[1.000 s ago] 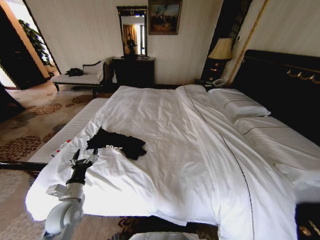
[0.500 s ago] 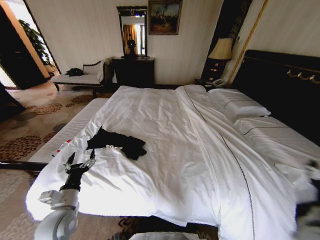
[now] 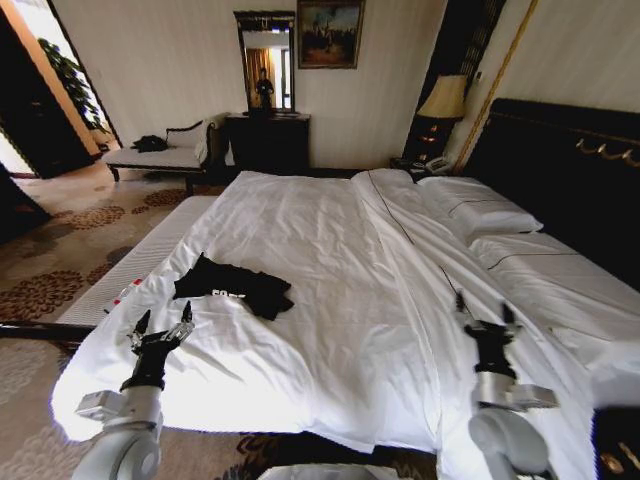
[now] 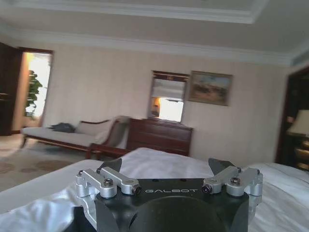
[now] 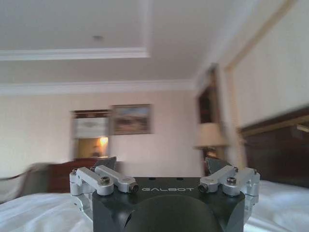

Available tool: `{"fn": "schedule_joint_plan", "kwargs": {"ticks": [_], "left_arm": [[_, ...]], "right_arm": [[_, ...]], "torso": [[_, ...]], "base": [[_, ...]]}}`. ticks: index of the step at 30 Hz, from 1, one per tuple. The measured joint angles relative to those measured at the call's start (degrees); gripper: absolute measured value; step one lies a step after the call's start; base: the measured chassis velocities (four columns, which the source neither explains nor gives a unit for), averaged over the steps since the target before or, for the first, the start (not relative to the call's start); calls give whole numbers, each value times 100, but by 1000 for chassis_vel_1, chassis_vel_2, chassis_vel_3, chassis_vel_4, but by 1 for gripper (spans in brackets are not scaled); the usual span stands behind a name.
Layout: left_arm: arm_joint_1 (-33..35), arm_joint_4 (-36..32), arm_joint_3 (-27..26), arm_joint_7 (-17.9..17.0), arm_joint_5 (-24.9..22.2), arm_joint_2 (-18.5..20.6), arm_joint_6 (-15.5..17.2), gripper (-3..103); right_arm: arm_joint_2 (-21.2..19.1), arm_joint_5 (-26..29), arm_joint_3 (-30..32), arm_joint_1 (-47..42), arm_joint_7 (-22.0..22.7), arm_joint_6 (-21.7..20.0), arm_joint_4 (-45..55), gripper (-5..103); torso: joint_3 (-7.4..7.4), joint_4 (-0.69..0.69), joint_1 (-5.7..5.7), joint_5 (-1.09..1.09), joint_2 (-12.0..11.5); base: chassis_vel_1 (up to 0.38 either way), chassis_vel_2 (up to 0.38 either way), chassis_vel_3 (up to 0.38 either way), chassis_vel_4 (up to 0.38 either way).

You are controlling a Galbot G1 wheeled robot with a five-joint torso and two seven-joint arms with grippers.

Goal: Fold the clothes on the bed.

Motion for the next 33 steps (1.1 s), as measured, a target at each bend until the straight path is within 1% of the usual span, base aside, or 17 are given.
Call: {"fn": "schedule_joint_plan", "kwargs": {"ticks": [3,4,5,6,7,8,10,11,13,14,15,16,17,19,26,29,33], "left_arm": [[42,-10,54,110,89,3,-37,100],[88,-33,99,193,180,0,-68,100],[118,-59,113,219,193,2,-75,100],[118,-59,113,219,193,2,-75,100],[151,-90,120,242,196,12,-83,100],[194,-151,123,276,196,41,-104,100],[211,-202,116,298,182,73,-127,100],[211,-202,116,298,182,73,-127,100],[201,-254,101,304,111,89,-133,100],[198,-255,101,299,112,82,-134,100],[197,-255,106,254,137,65,-115,100],[197,-255,106,254,137,65,-115,100],[200,-255,116,155,199,31,-44,100],[221,-265,127,36,265,-21,55,100],[251,-461,135,30,326,-132,133,100],[325,-492,195,152,575,-155,-24,100],[348,-487,202,160,601,-119,-102,100]], "right_arm": [[-167,-24,-112,39,-75,-69,27,100],[-431,217,-263,70,-80,-388,172,100],[-550,398,-328,77,-52,-581,259,100],[-550,398,-328,77,-52,-581,259,100],[-657,598,-375,84,-8,-778,353,100],[-825,947,-431,100,60,-1096,520,100],[-984,1266,-444,115,99,-1416,667,100],[-984,1266,-444,115,99,-1416,667,100],[-1275,1815,-387,90,26,-1813,836,100],[-1315,1872,-377,80,-1,-1769,834,100],[-1369,1880,-367,71,-49,-1601,796,100],[-1369,1880,-367,71,-49,-1601,796,100],[-1411,1743,-330,37,-54,-1379,711,100],[-1430,1495,-277,-109,5,-1166,664,100],[-1277,1102,-135,-291,-46,-942,747,100],[-1143,882,-102,-397,-145,-897,817,100],[-1058,836,-103,-438,-172,-891,858,100]], "torso": [[0,0,0,0,0],[0,0,0,-1,-1],[0,1,1,-1,0],[0,1,1,-1,0],[0,1,1,-1,-1],[0,1,1,-1,-1],[0,1,0,0,0],[0,1,0,0,0],[0,0,0,-2,0],[0,0,0,-1,0],[0,0,0,-1,0],[0,0,0,-1,0],[0,1,0,-1,0],[0,0,0,0,-1],[0,0,-1,0,0],[0,0,-1,-1,0],[0,0,-1,-1,0]], "base": [[0,0,0,0],[0,0,0,0],[0,0,0,0],[0,0,0,0],[0,0,0,0],[0,0,0,0],[0,0,0,0],[0,0,0,0],[0,0,0,0],[0,0,0,0],[0,0,0,0],[0,0,0,0],[0,0,0,0],[0,0,0,0],[0,0,0,0],[0,0,0,0],[0,0,0,0]]}}
